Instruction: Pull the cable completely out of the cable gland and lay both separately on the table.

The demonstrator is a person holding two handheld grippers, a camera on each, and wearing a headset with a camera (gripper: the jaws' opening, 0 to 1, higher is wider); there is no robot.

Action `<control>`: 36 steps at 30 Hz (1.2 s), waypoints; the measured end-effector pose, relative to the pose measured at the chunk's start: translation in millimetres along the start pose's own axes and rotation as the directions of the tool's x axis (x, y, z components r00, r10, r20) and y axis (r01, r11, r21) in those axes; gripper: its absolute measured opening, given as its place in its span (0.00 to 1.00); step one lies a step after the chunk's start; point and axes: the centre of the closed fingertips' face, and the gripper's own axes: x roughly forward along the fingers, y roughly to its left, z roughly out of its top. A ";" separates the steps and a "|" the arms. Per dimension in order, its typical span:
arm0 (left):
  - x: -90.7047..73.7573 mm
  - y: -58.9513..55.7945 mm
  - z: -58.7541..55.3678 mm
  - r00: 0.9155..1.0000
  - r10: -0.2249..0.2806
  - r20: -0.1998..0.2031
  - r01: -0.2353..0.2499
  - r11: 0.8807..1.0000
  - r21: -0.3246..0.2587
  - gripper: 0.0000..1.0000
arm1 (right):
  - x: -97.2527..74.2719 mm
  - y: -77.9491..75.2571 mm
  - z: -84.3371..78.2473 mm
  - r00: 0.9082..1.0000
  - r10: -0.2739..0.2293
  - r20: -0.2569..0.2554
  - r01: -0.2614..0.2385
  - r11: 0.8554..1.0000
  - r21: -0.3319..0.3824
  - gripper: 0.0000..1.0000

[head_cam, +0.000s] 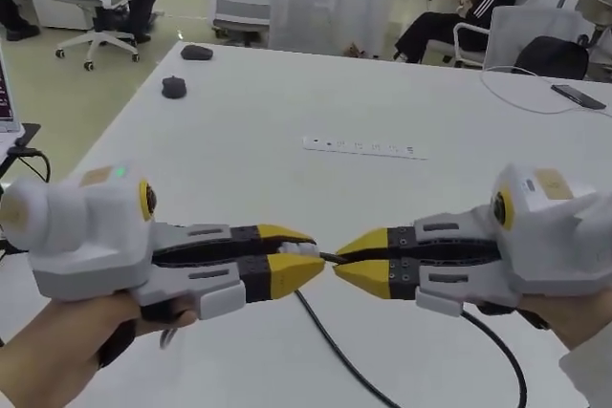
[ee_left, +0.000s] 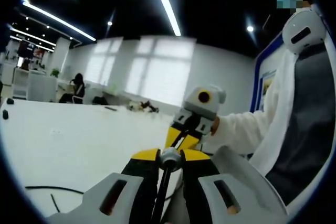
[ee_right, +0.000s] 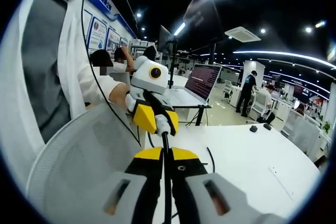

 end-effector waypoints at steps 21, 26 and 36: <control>-9.2 22.9 0.8 0.995 0.098 0.002 -0.098 0.994 -0.041 0.16 | -38.9 -25.5 -70.8 0.983 -0.111 -0.146 0.123 0.990 0.072 0.02; -11.5 26.9 2.7 0.992 0.122 0.011 -0.121 0.992 -0.047 0.16 | -52.3 -30.3 -98.1 0.965 -0.138 -0.221 0.160 0.984 0.082 0.02; -8.1 22.3 -4.5 0.991 0.128 -0.031 -0.128 0.992 -0.013 0.16 | -52.1 -30.5 -108.2 0.964 -0.126 -0.234 0.153 0.983 0.098 0.03</control>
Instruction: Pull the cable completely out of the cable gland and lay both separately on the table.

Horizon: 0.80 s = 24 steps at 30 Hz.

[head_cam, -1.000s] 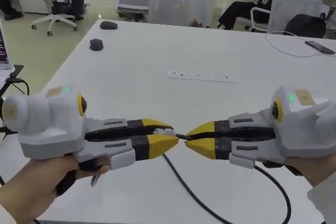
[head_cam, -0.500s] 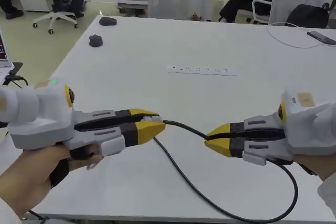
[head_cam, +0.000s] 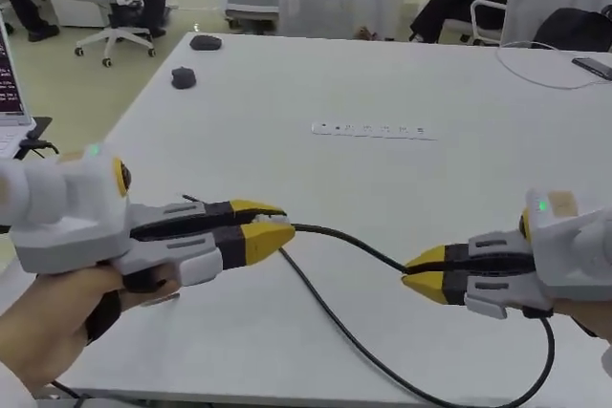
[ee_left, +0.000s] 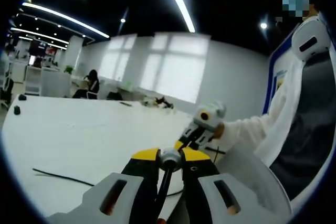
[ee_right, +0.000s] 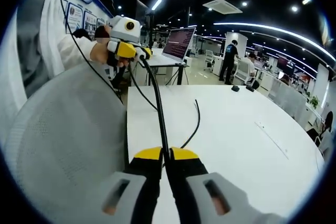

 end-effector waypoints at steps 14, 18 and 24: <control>-1.7 -0.7 -3.4 1.000 -0.004 -0.011 0.004 1.000 -0.001 0.16 | 6.6 13.9 65.4 0.994 0.060 0.091 -0.047 0.989 -0.140 0.19; 0.4 -4.7 -8.1 0.999 -0.020 -0.031 0.020 1.000 0.006 0.16 | 15.3 30.1 94.4 0.987 0.106 0.118 -0.077 0.971 -0.225 0.20; 1.2 -7.1 -10.0 0.999 -0.029 -0.040 0.029 1.000 0.011 0.16 | 27.7 38.8 105.7 0.985 0.134 0.112 -0.097 0.953 -0.287 0.20</control>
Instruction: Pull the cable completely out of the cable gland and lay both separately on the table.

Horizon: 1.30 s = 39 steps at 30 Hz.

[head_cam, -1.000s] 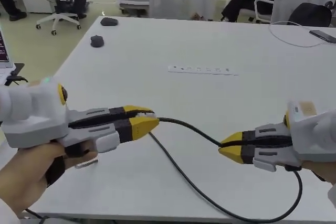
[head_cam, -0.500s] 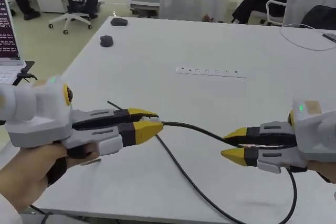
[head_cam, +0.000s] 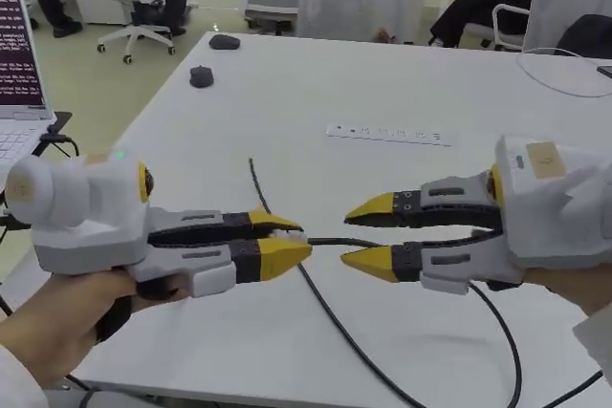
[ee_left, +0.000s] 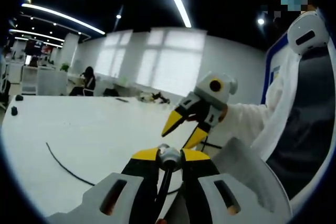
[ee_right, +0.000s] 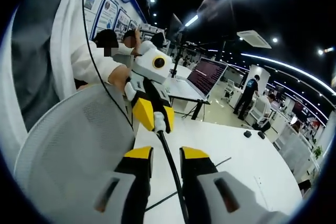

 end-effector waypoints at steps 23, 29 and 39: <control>5.5 -4.3 -1.7 0.999 -0.030 -0.012 0.030 1.000 0.002 0.16 | 15.9 1.7 -8.1 0.999 0.030 0.018 -0.030 1.000 -0.002 0.05; 8.4 -3.3 -2.2 0.999 -0.035 -0.013 0.035 0.999 0.003 0.16 | 14.5 3.5 -10.5 0.999 0.039 0.013 -0.039 0.999 -0.003 0.04; 7.5 0.7 -3.2 1.000 -0.025 -0.018 0.025 1.000 0.001 0.16 | 0.8 -1.4 -32.1 1.000 0.006 -0.012 -0.005 0.999 0.048 0.04</control>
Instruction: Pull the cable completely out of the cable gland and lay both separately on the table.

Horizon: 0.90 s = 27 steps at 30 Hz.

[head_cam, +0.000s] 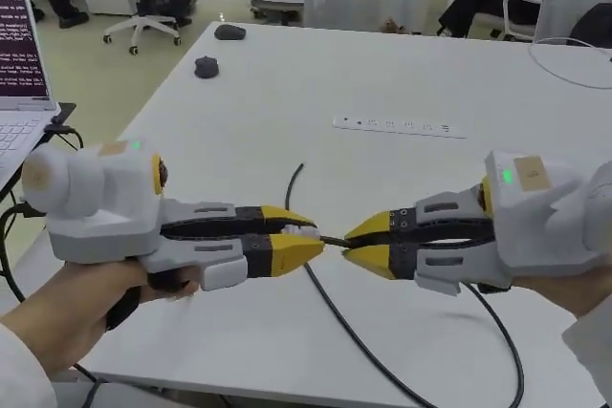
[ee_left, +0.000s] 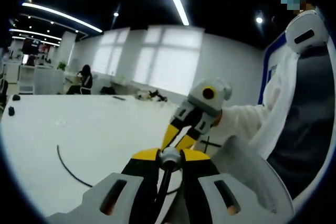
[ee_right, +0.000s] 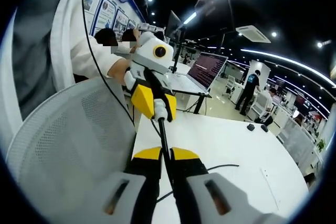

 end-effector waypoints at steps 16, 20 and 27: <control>0.0 0.0 -3.6 1.000 -0.001 -0.015 0.001 1.000 -0.001 0.16 | -24.8 -3.7 -34.2 0.997 -0.053 -0.052 0.057 0.995 0.077 0.04; -0.5 0.1 -2.3 1.000 0.000 -0.008 0.000 1.000 -0.004 0.16 | -26.7 -4.0 -36.2 0.996 -0.061 -0.057 0.066 0.994 0.085 0.04; -0.4 -0.1 -2.2 1.000 -0.002 -0.009 0.002 1.000 0.000 0.16 | -24.4 -1.7 -37.8 0.996 -0.051 -0.071 0.058 0.994 0.093 0.05</control>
